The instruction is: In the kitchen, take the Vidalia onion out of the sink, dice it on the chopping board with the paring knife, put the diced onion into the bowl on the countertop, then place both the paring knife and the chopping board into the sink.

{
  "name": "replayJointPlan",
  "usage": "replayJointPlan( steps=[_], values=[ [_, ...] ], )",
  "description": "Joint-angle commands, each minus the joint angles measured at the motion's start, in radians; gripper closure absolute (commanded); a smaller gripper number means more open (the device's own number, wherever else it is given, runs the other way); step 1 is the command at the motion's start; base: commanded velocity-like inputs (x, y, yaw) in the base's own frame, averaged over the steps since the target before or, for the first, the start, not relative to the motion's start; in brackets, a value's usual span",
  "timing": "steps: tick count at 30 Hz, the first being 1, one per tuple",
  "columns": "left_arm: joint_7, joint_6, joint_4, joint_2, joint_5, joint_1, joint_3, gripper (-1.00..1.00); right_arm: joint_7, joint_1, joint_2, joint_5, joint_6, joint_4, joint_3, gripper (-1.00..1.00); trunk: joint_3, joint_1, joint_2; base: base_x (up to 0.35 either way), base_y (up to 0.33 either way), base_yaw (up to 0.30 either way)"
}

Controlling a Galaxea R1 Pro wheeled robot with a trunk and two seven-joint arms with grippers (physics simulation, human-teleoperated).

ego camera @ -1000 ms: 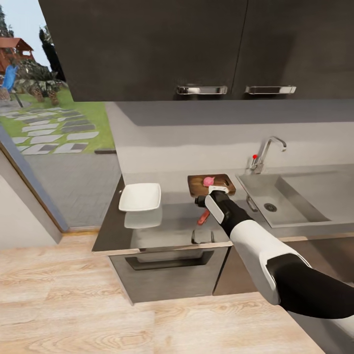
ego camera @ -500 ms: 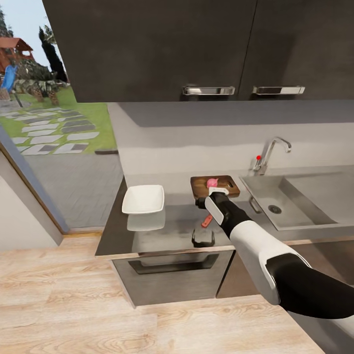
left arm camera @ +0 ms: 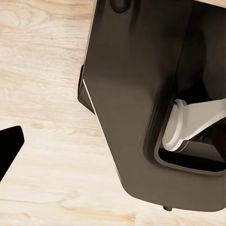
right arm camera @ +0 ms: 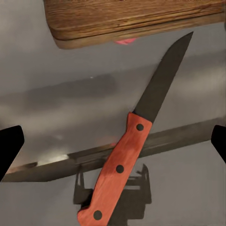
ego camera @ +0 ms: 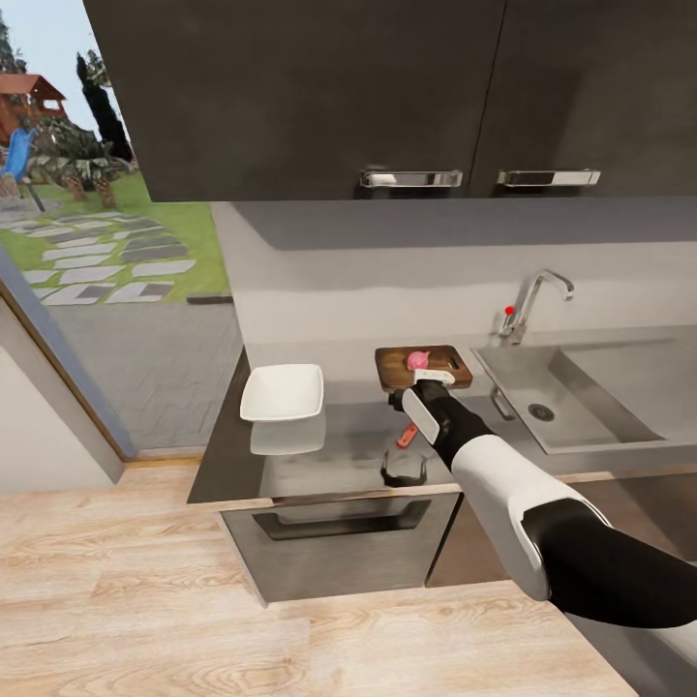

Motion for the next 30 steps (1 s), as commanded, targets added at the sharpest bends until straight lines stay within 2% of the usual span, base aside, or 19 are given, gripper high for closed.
replayJointPlan(
  steps=[1,9,30],
  values=[
    [-0.003,0.0,-0.002,-0.001,0.005,0.001,0.003,-1.0,-0.01,-0.001,-0.001,-0.01,0.004,0.0,0.008,-1.0,-0.002,0.001,-0.002,0.0,0.0,0.0],
    [-0.003,-0.001,-0.002,-0.001,0.005,0.0,0.003,-1.0,-0.01,-0.001,-0.001,0.016,0.004,0.008,0.008,-1.0,-0.002,0.001,-0.002,0.0,0.0,0.0],
    [-0.003,-0.001,0.01,-0.001,0.005,-0.001,0.003,-1.0,-0.01,-0.001,-0.002,0.019,0.004,0.014,0.008,-1.0,-0.029,0.001,-0.002,0.0,0.0,0.016]
  ],
)
